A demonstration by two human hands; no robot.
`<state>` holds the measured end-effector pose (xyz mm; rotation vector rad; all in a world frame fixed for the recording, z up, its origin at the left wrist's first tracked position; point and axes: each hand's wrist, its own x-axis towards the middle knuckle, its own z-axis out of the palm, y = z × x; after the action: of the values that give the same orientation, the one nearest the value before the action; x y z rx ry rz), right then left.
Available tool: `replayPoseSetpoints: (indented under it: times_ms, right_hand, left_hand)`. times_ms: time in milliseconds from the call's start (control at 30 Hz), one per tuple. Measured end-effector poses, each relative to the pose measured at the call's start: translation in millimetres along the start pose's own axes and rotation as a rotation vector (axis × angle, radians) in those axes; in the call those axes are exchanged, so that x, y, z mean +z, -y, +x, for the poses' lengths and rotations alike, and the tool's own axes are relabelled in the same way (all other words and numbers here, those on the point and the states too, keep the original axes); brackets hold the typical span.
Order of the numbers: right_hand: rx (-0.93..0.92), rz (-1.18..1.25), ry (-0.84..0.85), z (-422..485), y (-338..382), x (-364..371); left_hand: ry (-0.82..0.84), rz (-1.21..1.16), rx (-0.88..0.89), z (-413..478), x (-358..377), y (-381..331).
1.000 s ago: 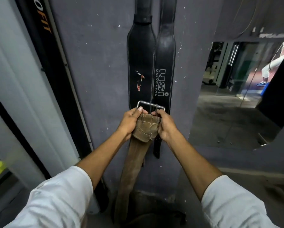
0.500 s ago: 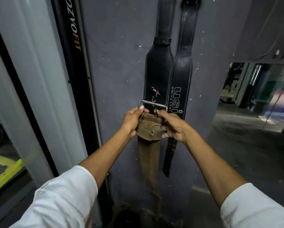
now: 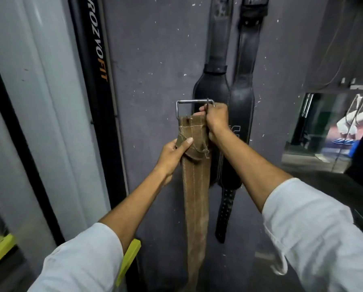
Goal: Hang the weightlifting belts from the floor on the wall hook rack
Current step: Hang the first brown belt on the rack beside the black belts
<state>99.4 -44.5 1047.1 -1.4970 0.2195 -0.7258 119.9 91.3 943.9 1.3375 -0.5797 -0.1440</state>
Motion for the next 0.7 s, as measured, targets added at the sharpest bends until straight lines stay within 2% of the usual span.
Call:
replayPoseSetpoints:
  times_ms: [100,167,200,267,333,500,600,700]
  right_hand:
    - [-0.044,0.071,0.064,1,16,22]
    - [-0.031,0.188,0.224,-1,21,22]
    - [-0.038,0.178,0.295,-1,18,20]
    - [-0.098,-0.008,0.37,-3,14,19]
    - [-0.169,-0.074,0.33,0,13,26]
    - [-0.253,-0.028,0.247,35,52,54]
    - [-0.301,0.034,0.206,62,105,59]
    - [-0.344,0.031,0.174,81,163,61]
  left_hand:
    - [-0.098,-0.034,0.082,18,-16,-15]
    - [-0.128,-0.062,0.108,32,-28,-33]
    - [-0.126,-0.062,0.112,40,-34,-41]
    - [-0.091,-0.041,0.121,53,-45,-57]
    - [-0.062,-0.05,0.137,63,-49,-69]
    - [-0.018,-0.141,0.181,69,-61,-81]
    - [0.026,0.031,0.072,50,-69,-45]
    - [0.049,0.076,0.006,30,-75,3]
